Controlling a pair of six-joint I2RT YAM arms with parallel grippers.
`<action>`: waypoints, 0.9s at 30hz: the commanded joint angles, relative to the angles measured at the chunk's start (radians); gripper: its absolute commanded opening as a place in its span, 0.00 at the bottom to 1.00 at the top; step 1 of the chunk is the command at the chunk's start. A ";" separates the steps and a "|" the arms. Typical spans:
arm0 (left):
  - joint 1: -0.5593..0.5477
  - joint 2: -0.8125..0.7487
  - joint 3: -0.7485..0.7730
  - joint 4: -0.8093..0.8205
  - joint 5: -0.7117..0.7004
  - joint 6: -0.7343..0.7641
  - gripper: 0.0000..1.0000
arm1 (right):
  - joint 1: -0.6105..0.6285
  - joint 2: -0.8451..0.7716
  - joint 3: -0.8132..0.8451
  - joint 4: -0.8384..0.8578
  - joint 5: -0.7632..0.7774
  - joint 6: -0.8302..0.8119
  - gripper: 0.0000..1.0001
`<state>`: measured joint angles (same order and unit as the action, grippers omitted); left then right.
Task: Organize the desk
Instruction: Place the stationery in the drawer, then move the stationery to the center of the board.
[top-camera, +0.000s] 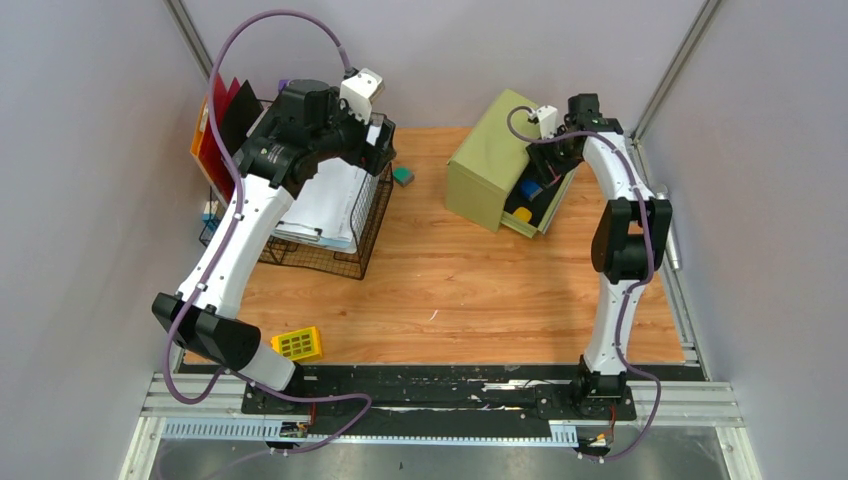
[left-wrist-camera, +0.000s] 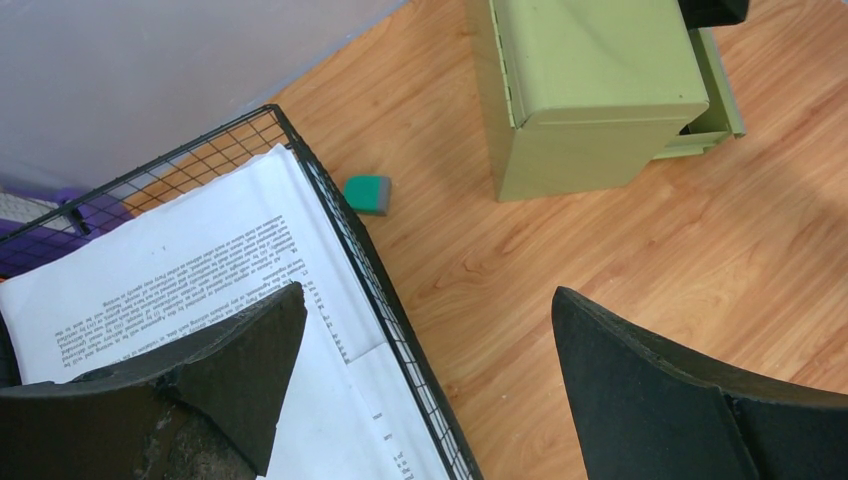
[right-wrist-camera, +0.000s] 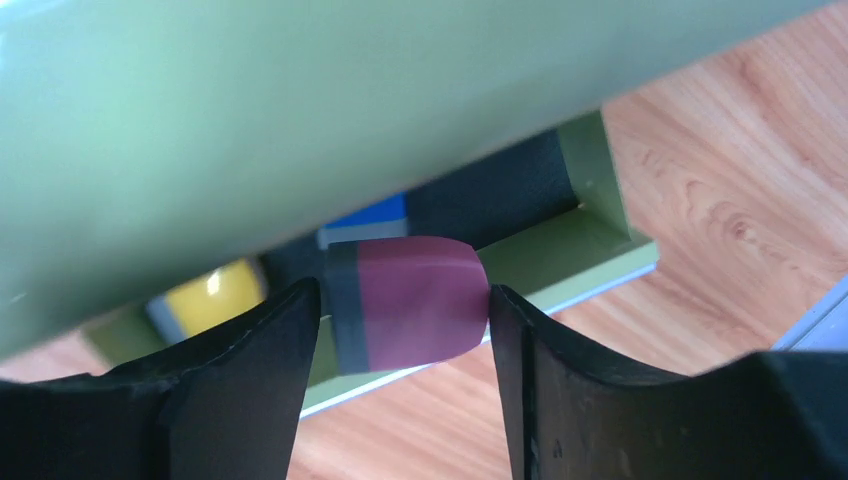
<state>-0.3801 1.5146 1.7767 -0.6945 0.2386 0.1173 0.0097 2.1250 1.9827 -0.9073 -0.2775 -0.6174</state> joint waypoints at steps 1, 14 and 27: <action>-0.003 -0.010 0.035 0.027 0.016 -0.002 1.00 | 0.001 0.064 0.145 0.086 0.112 0.042 0.72; -0.003 -0.012 0.015 0.026 -0.002 0.015 1.00 | 0.009 -0.139 0.063 0.110 -0.155 0.144 1.00; -0.002 -0.019 0.014 0.025 -0.037 0.025 1.00 | 0.375 -0.204 0.096 0.211 -0.206 0.137 1.00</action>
<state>-0.3801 1.5146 1.7767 -0.6952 0.2180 0.1230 0.2924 1.8652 2.0129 -0.7326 -0.4488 -0.4877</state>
